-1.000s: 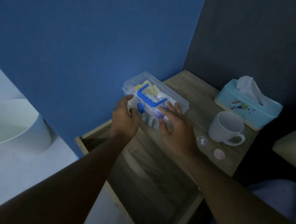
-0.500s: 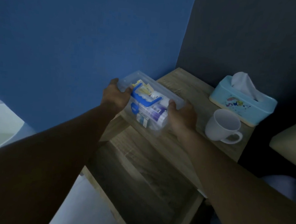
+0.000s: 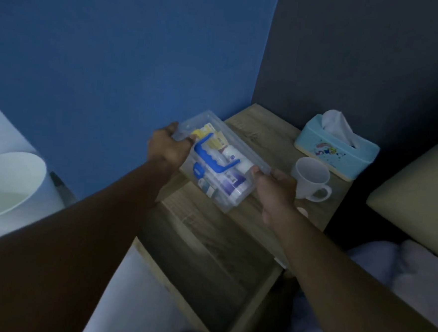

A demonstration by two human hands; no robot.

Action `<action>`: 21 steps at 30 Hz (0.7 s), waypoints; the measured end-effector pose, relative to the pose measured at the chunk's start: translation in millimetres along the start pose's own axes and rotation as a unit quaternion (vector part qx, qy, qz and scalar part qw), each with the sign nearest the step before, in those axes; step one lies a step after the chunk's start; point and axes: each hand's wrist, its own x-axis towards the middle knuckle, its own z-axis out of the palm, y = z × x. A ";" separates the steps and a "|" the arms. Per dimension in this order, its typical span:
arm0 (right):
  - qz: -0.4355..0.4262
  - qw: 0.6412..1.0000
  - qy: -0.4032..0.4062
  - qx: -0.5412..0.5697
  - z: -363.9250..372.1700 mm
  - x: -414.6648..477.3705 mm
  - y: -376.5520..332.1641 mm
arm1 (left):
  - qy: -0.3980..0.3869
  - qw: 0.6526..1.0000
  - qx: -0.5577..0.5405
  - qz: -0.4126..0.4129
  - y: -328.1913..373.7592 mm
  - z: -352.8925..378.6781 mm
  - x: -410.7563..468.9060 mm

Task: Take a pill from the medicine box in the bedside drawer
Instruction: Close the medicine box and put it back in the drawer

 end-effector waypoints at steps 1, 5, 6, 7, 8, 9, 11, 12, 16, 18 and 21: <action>-0.005 1.000 -0.001 0.007 -4.6 -9.0 0.6 | 0.001 1.000 0.005 0.009 4.8 -5.5 -9.2; -0.024 0.999 -0.024 0.020 -23.2 -47.4 4.9 | 0.003 1.000 0.014 0.023 12.6 -30.5 -45.0; -0.024 0.999 -0.033 0.019 -27.2 -56.2 7.9 | 0.006 1.000 0.018 0.020 12.0 -36.1 -53.6; -0.027 0.999 -0.041 0.014 -31.1 -65.0 10.8 | 0.013 0.999 0.026 0.017 10.9 -41.2 -61.5; -0.031 0.999 -0.044 0.009 -34.3 -74.1 13.5 | 0.024 0.999 0.033 0.013 9.2 -45.3 -69.7; -0.034 0.998 -0.043 0.006 -37.1 -83.2 16.2 | 0.036 0.999 0.037 0.005 6.7 -48.6 -77.8; -0.036 0.998 -0.044 -0.002 -41.1 -97.8 24.7 | 0.056 0.997 0.043 -0.008 -1.1 -53.4 -92.8; -0.034 0.998 -0.047 -0.008 -42.7 -104.0 30.6 | 0.060 0.997 0.048 -0.012 -6.7 -54.9 -99.4; -0.006 0.997 -0.059 -0.039 -46.3 -120.9 58.1 | 0.048 0.996 0.045 -0.052 -33.5 -61.0 -118.1; 0.008 0.997 -0.060 -0.044 -45.3 -123.5 70.3 | 0.033 0.996 0.043 -0.070 -46.3 -61.6 -122.5; 0.029 0.997 -0.062 -0.043 -39.6 -122.8 85.8 | 0.007 0.996 0.024 -0.089 -66.7 -58.5 -123.1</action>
